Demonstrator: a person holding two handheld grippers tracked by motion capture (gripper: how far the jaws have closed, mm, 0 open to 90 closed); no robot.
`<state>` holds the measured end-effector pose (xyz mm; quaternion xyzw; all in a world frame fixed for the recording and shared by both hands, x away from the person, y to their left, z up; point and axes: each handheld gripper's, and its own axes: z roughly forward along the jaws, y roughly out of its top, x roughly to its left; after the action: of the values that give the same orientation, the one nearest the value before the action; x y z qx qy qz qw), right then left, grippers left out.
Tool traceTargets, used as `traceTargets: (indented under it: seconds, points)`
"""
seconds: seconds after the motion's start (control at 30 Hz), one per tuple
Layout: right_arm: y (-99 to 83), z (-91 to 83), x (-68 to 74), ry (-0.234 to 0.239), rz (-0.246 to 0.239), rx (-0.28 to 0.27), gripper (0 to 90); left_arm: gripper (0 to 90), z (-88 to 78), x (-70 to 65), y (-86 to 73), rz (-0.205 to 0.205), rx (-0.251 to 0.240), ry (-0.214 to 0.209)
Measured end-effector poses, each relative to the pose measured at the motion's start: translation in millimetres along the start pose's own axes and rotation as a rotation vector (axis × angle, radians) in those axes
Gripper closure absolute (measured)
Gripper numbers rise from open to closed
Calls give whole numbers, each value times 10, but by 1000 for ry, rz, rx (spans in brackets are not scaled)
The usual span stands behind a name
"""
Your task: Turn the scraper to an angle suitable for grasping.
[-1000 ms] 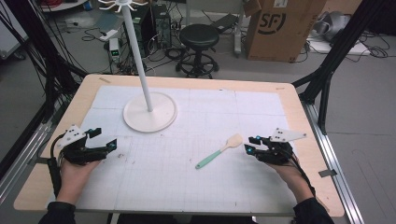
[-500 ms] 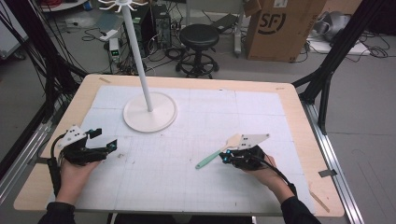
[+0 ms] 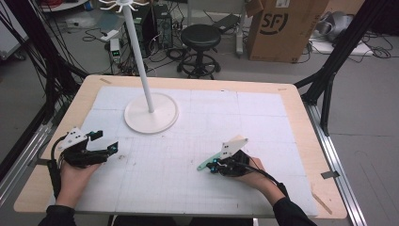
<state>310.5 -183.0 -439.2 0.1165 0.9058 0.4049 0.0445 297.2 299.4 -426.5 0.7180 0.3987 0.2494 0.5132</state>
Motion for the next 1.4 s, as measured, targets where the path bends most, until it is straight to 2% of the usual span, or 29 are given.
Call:
traceTargets:
  seconds: [0.07,0.1,0.17,0.3,0.47,0.6,0.7,1.0,1.07,1.3,1.4]
  points:
    - [41,56,17,-3,-23,17,897,199,2,-2,1,1,1,-2]
    - [86,123,28,-10,-48,43,897,200,2,-4,2,2,-1,-3]
    - [131,173,24,-17,-58,51,897,201,0,-5,4,1,-4,-5]
    - [209,246,-29,-36,-53,61,898,203,5,-2,2,-1,-3,-6]
    - [311,359,-149,-81,-28,64,898,206,15,-3,0,2,-2,-10]
    - [382,433,-260,-129,-4,69,898,208,20,-4,0,2,-3,-14]
    - [433,480,-371,-185,6,81,898,209,26,-5,-2,3,-3,-17]
    - [514,556,-703,-318,132,97,898,211,47,-31,-3,1,-3,-29]
    - [519,559,-776,-344,173,98,898,212,47,-31,-4,6,3,-31]
    - [473,504,-1019,-456,271,102,898,211,29,-38,-5,5,3,-36]
    - [426,464,-1088,-472,322,85,898,211,23,-37,-9,6,4,-36]
